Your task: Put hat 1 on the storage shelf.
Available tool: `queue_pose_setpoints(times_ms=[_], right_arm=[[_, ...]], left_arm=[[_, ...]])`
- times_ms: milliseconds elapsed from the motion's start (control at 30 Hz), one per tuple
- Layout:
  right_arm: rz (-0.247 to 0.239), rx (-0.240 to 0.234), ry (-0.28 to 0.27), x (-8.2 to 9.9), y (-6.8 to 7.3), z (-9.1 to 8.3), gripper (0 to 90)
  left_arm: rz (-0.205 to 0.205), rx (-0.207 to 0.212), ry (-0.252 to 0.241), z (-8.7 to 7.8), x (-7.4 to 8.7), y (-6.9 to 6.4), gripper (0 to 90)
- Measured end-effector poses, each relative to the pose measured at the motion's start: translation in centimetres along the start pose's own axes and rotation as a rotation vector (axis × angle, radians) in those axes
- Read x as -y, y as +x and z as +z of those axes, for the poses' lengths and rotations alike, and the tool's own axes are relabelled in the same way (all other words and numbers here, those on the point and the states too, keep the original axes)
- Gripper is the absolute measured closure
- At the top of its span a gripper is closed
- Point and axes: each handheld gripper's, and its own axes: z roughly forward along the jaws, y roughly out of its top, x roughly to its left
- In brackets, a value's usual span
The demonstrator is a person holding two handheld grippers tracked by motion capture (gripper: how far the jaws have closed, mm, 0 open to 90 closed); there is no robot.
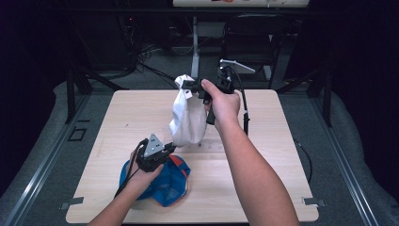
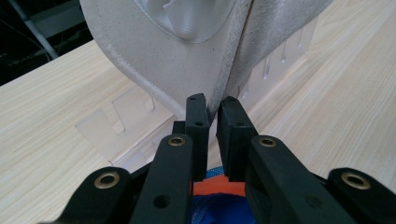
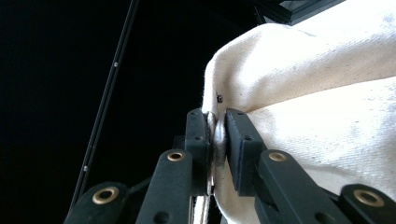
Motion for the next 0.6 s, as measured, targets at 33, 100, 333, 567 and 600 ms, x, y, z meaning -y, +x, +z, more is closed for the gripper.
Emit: queue_pose_setpoints(times_ms=[33,100,333,567,600], right_arm=[[0.0,0.001,-0.002,0.0,0.0,0.0,80.2],[0.001,0.005,0.005,0.0,-0.1,0.1,80.1],[-0.005,0.023,0.025,0.3,-0.6,0.6,80.1],[-0.013,0.056,0.046,0.6,-1.6,0.9,80.2],[-0.017,0.062,0.05,0.6,-1.7,1.0,80.2]], left_arm=[[-0.001,0.003,-0.003,0.0,0.1,0.1,83.5],[-0.008,0.008,0.006,0.0,0.2,0.4,83.6],[-0.055,0.02,0.012,-0.1,1.1,1.0,84.3],[-0.122,0.015,0.025,0.0,1.9,1.1,84.7],[-0.151,0.026,0.023,0.0,2.2,1.3,84.8]])
